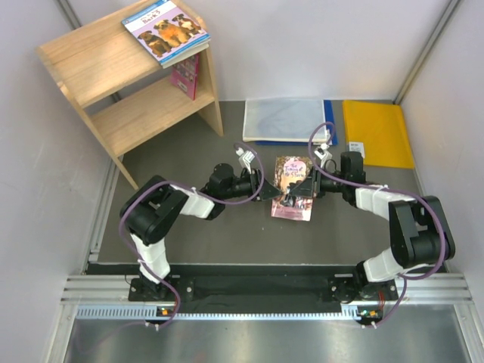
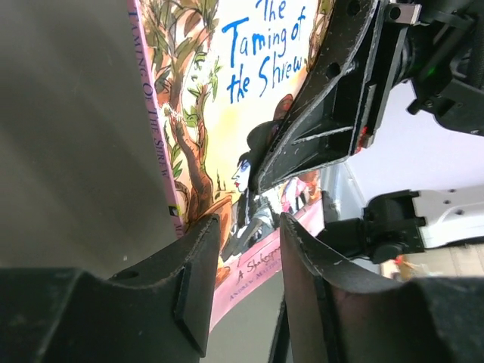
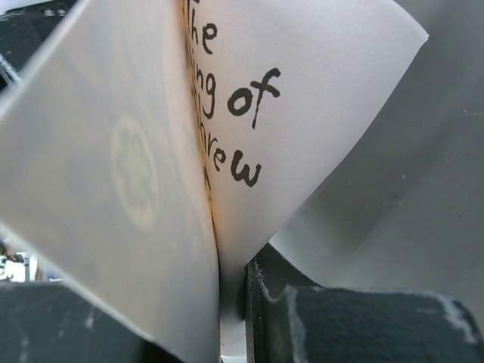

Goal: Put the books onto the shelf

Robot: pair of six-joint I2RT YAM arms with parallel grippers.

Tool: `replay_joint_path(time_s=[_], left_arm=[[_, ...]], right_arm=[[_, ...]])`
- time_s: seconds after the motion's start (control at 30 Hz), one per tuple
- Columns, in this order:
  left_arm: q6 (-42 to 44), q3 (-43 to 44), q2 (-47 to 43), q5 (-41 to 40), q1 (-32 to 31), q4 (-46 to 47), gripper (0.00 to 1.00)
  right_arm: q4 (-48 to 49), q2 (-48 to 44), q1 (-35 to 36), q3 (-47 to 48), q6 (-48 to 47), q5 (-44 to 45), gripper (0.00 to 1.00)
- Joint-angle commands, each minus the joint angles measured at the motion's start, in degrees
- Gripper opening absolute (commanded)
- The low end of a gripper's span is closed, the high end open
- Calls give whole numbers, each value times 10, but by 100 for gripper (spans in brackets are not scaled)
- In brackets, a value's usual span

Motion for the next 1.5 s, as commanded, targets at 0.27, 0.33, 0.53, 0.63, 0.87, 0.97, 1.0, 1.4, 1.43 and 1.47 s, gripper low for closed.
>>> replay_joint_path(time_s=[0.27,0.33,0.53,0.63,0.87,0.97,1.0,1.4,1.43,1.47], left_arm=[[130,10,-102,-168,-11,-173,51],[123,16,-85,-162,-15,-165,51],[106,19,-44,-142,-19,-123,50],[86,15,-31,-122,-21,-76,39],[51,19,-21,-72,-26,-8,17],[58,27,-31,-61,-31,-23,12],[63,32,-34,-45,-34,-29,12],[167,99,-44,-17,-98,-195,31],[169,99,-43,-18,-101,-199,29],[171,100,-42,-11,-102,-199,27]], right_arm=[[37,-37,20,26,16,-51,0],[37,-39,20,26,16,-52,0],[38,-43,22,32,19,-57,0],[38,-40,25,32,19,-63,0],[48,-32,28,26,23,-65,0],[55,-27,28,26,27,-65,0],[60,-26,28,26,29,-66,0],[94,-3,29,40,49,-80,0],[93,-2,29,41,50,-81,0],[95,2,29,42,49,-83,0]])
